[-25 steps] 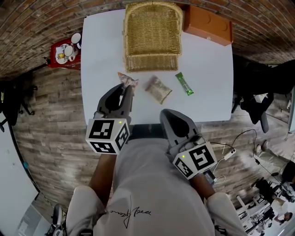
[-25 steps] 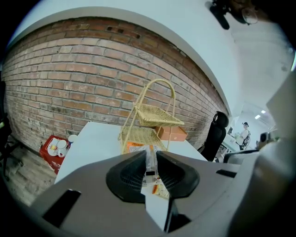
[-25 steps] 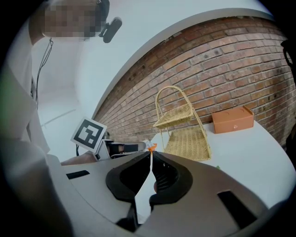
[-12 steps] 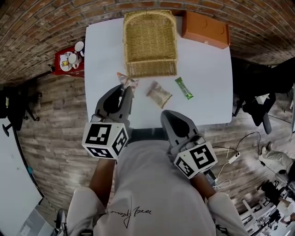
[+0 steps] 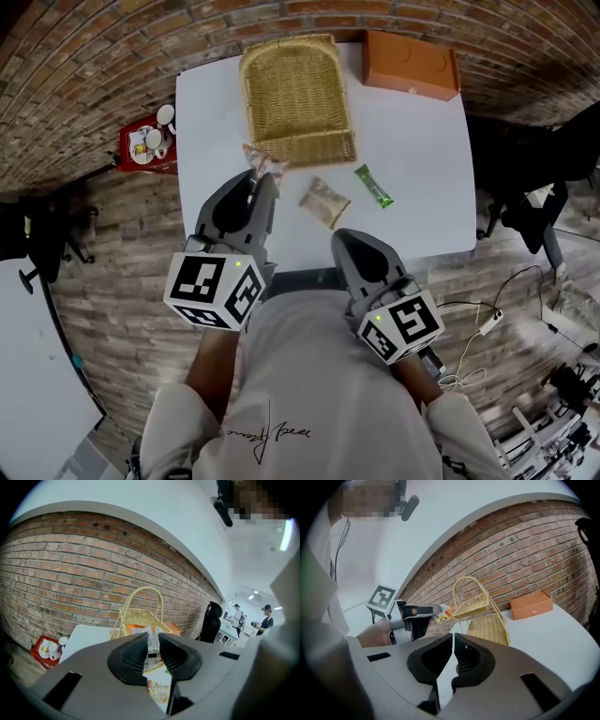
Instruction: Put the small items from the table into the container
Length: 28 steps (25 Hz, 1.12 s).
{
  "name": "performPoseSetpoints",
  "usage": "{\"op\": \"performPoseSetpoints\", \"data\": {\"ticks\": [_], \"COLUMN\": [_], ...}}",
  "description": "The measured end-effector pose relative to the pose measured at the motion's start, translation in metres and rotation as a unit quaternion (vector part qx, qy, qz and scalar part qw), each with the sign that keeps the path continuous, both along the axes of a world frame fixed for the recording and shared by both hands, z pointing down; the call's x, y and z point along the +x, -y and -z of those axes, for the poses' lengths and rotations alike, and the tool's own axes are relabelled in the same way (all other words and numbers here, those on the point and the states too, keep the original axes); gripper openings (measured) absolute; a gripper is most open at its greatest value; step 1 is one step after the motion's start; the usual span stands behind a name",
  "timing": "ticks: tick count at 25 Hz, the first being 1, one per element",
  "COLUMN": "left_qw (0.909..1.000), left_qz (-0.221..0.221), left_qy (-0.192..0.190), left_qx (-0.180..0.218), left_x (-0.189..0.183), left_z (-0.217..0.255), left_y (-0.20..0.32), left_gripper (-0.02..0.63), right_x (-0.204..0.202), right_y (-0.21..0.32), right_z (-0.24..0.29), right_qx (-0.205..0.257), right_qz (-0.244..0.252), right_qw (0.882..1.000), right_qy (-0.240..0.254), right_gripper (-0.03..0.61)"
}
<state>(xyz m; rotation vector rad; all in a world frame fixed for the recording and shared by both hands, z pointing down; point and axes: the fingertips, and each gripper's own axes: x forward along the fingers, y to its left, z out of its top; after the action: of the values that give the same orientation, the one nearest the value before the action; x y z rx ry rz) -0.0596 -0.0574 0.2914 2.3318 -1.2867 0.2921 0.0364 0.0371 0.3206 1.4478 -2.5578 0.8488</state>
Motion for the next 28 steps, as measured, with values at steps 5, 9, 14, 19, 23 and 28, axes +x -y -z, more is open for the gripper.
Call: {"op": "performPoseSetpoints", "data": {"ticks": [5, 9, 14, 19, 23, 28], "left_qw": [0.9998, 0.9994, 0.9990, 0.9987, 0.9984, 0.9981], "left_qz": [-0.015, -0.025, -0.035, -0.039, -0.044, -0.046], "left_qy": [0.000, 0.001, 0.003, 0.009, 0.017, 0.029], "left_qx": [0.015, 0.024, 0.027, 0.031, 0.032, 0.030], "left_x": [0.012, 0.022, 0.033, 0.040, 0.044, 0.048], "left_z": [0.012, 0.017, 0.018, 0.018, 0.014, 0.010], "left_y": [0.013, 0.024, 0.036, 0.052, 0.064, 0.080], "left_gripper": [0.069, 0.069, 0.069, 0.069, 0.069, 0.069], "right_x": [0.005, 0.010, 0.016, 0.022, 0.023, 0.028], "right_y": [0.001, 0.003, 0.006, 0.013, 0.018, 0.025], "right_z": [0.001, 0.001, 0.001, -0.001, -0.002, -0.004], "right_qx": [0.001, 0.000, -0.001, -0.005, -0.008, -0.015], "right_qz": [-0.006, -0.013, -0.021, -0.029, -0.034, -0.042], "right_qw": [1.000, 1.000, 1.000, 1.000, 0.999, 0.999], "right_qy": [0.005, 0.006, 0.005, 0.005, 0.005, 0.007], "right_gripper": [0.023, 0.023, 0.023, 0.023, 0.023, 0.023]}}
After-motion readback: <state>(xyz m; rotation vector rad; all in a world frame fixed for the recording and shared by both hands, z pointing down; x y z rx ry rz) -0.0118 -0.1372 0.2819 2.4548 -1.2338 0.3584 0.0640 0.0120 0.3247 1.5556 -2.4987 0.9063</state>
